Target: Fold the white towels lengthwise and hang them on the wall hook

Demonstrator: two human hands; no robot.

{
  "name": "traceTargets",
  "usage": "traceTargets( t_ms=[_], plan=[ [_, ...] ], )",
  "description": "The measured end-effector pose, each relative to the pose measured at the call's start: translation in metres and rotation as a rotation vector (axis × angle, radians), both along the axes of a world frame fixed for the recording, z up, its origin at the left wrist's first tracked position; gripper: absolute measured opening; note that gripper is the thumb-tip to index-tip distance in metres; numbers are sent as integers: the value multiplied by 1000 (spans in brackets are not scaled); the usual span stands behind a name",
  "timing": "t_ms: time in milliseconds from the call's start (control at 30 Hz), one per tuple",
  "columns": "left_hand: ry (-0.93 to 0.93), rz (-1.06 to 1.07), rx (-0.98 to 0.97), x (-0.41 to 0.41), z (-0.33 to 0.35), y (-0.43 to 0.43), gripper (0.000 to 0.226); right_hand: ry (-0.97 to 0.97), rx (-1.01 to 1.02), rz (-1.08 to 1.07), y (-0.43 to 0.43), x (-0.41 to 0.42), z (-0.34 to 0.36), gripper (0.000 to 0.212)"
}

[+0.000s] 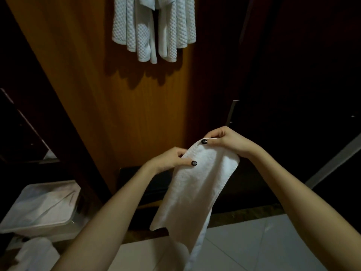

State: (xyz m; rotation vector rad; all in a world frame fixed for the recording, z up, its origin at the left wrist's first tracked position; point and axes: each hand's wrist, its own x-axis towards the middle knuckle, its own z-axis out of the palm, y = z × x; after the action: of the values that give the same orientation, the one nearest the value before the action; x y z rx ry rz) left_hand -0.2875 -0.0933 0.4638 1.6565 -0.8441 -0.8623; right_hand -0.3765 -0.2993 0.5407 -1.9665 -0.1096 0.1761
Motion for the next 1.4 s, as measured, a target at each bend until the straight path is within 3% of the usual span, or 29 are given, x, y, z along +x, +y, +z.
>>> traceTargets(
  t_ms=[267,400,500,633,800,967,1033,1133,1233,1400],
  plan=[
    [149,20,-28,3,-23,29,56,-1,3,-51,9,-6,-4,21],
    [128,17,16,13,-29,39,39,-29,35,-118,12,-8,-3,20],
    [-35,-4,198,21,-44,59,7,-59,108,-238,5,-12,-4,20],
    [-143,41,233,17,-66,73,6,-33,253,-306,4,-14,-12,18],
    [-219,226,141,11,-79,67,17,-127,170,-616,8,-10,-26,25],
    [-445,288,380,23,-87,74,20,-122,200,-911,2,-16,-57,28],
    [-476,192,490,23,-92,77,14,-143,282,-962,0,-20,-66,15],
    [-400,61,545,19,-102,80,11,-179,398,-915,-2,-24,-75,23],
    [-302,158,515,18,-110,85,3,-177,440,-848,-2,-26,-77,25],
    [-149,360,214,0,-89,74,17,-69,342,-675,11,-26,-77,21]
  ],
)
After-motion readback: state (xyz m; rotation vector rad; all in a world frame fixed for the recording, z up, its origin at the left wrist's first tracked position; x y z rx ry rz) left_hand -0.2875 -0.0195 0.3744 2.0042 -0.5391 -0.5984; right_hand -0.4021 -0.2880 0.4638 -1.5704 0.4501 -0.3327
